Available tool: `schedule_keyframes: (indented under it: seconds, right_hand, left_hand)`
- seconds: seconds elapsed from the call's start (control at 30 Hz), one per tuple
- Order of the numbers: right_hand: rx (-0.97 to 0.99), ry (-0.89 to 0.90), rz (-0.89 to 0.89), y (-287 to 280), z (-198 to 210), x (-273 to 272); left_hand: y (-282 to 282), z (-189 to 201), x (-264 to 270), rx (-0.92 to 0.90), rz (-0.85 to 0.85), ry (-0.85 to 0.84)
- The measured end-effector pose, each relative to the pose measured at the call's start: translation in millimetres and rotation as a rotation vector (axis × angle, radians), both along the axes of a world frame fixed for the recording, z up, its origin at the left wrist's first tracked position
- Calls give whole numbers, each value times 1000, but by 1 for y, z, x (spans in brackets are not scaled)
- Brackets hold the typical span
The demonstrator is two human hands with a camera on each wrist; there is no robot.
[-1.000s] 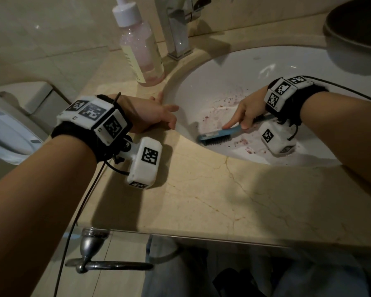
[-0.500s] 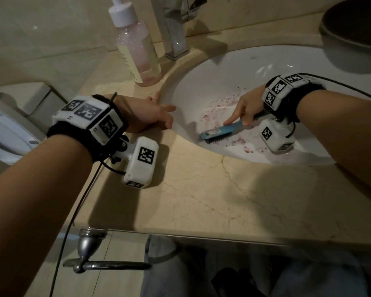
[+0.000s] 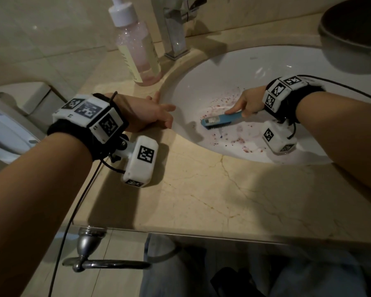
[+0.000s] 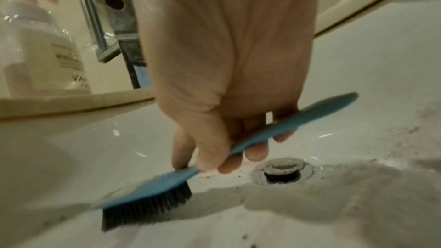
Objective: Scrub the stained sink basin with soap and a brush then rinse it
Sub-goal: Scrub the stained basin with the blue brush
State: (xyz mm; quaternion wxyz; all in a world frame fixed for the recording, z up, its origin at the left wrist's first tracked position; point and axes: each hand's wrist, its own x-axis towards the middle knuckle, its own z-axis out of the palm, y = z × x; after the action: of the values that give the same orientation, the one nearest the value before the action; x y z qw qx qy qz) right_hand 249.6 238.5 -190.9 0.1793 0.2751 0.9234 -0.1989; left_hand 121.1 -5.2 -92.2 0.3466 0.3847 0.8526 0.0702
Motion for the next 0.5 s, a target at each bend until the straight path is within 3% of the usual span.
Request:
schedule_keyframes:
  seconds: [0.1,0.27,0.4,0.5]
  right_hand:
    - [39,4,19,2,-2,0]
    - [-136,-186,75,-2,8,5]
    - [82,2,-10,-2,3,-1]
    - [74,-57,28,-14,12,-5]
  left_hand:
    - [-1,1,1,11,15,-28]
    - [-1,2,2,-1,11,-17]
    - [-1,3,1,-8,7,-10]
    - [0,2,1,-20,-3,-3]
